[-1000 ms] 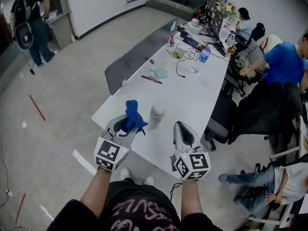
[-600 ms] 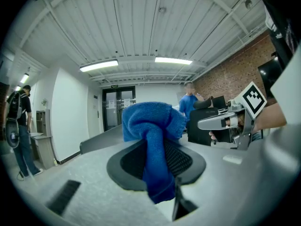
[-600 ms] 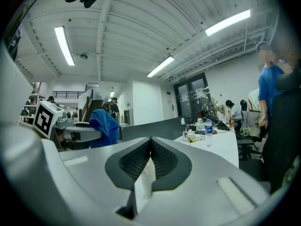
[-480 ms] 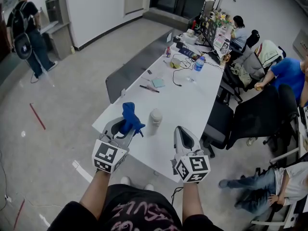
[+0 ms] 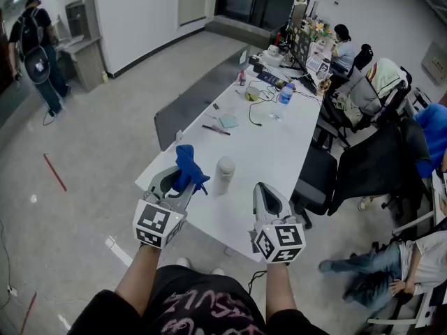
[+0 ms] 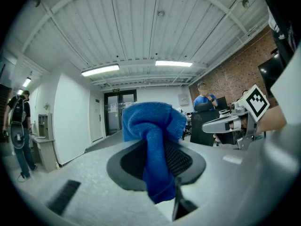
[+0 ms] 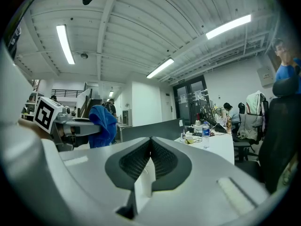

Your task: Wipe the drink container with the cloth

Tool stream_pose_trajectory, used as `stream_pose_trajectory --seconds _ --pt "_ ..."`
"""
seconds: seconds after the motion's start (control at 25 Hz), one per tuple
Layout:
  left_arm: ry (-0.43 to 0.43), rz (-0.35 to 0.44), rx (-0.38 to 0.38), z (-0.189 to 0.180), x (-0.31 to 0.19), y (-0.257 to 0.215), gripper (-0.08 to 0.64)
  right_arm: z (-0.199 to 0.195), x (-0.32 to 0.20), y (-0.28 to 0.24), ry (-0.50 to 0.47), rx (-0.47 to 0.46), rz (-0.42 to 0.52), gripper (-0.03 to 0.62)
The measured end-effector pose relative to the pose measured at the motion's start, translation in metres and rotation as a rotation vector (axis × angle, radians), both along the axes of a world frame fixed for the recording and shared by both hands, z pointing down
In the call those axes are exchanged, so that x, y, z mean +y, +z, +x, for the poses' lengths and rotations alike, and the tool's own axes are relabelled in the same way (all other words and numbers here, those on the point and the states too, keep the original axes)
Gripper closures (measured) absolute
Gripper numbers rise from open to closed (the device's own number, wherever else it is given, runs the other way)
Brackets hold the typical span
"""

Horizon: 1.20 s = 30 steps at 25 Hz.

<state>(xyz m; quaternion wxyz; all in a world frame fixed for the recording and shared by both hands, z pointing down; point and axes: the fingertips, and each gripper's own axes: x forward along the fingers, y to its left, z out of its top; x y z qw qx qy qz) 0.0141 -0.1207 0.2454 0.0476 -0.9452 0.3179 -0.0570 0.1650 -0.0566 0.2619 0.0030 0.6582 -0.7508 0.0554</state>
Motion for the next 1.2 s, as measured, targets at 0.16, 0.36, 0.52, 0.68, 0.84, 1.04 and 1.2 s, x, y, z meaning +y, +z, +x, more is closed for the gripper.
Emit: stream_pose_trajectory --seconds 0.16,0.36,0.52,0.68,0.84,1.04,1.2 --pt "0.002 0.001 0.002 -0.0005 0.0024 -0.0001 0.463 -0.0006 0.0033 -0.0006 0.008 0.012 -0.002 0.597" --pt "-0.001 0.001 0.003 0.0021 0.004 0.0 0.463 -0.0008 0.0052 -0.0014 0.001 0.024 0.008 0.597" --pt "0.007 0.004 -0.005 0.0036 0.0043 0.0026 0.463 -0.0001 0.0042 0.0029 0.0 0.014 0.002 0.597" --pt "0.015 0.01 -0.01 0.0042 0.0049 0.0012 0.463 0.0002 0.0034 0.0022 0.003 0.009 0.0 0.597" --pt "0.019 0.018 -0.017 0.0034 0.0072 -0.0013 0.463 -0.0015 0.0056 0.0012 0.005 0.007 0.0 0.597" --pt "0.028 0.02 -0.017 0.0034 0.0088 -0.0028 0.463 -0.0023 0.0076 0.0003 0.012 0.006 -0.001 0.597" --pt "0.031 0.021 -0.018 0.0038 0.0095 -0.0065 0.463 -0.001 0.0086 -0.0026 0.017 0.001 -0.001 0.597"
